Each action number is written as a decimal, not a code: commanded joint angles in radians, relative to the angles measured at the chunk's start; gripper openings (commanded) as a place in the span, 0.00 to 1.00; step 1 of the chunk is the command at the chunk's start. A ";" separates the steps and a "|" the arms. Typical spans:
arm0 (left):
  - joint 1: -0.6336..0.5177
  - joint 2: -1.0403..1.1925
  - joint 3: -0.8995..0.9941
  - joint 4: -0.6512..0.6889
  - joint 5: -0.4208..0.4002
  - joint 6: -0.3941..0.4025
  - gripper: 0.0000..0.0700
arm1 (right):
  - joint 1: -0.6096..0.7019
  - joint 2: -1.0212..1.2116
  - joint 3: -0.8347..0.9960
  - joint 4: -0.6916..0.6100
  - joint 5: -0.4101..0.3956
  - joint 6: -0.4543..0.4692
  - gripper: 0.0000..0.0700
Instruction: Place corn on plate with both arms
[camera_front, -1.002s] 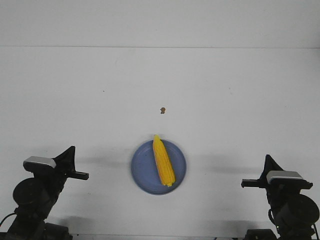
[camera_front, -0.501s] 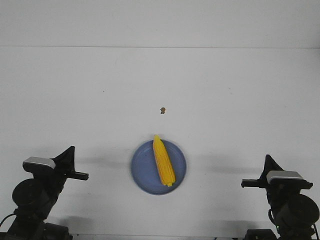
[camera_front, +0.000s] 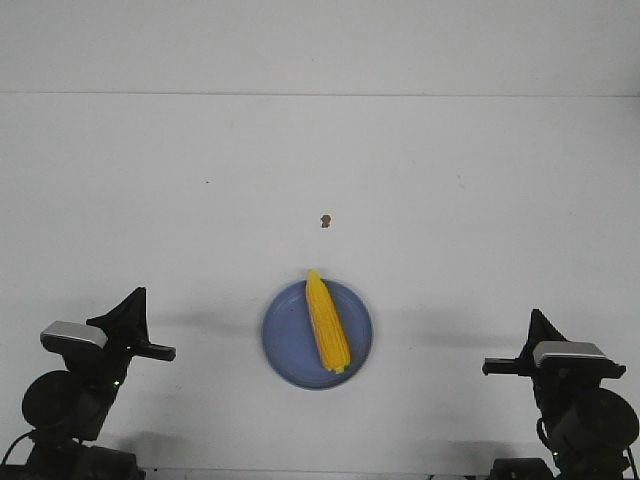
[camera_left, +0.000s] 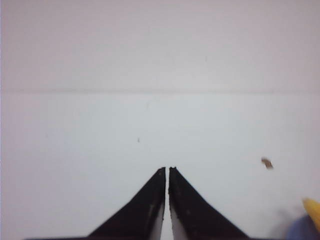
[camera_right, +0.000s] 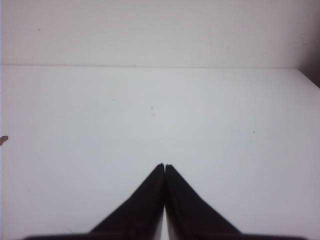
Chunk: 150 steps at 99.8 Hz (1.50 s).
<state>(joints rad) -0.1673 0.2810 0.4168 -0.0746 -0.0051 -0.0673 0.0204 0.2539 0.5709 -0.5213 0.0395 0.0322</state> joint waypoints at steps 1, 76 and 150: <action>0.006 -0.022 -0.071 0.080 -0.005 0.014 0.02 | 0.000 0.002 0.007 0.011 0.003 -0.006 0.00; 0.070 -0.278 -0.403 0.217 -0.005 0.023 0.02 | 0.000 0.002 0.007 0.011 0.003 -0.006 0.00; 0.070 -0.278 -0.402 0.233 -0.003 0.014 0.02 | 0.000 0.002 0.007 0.012 0.003 -0.006 0.00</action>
<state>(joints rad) -0.0982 0.0051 0.0338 0.1467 -0.0051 -0.0612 0.0204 0.2539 0.5709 -0.5209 0.0395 0.0322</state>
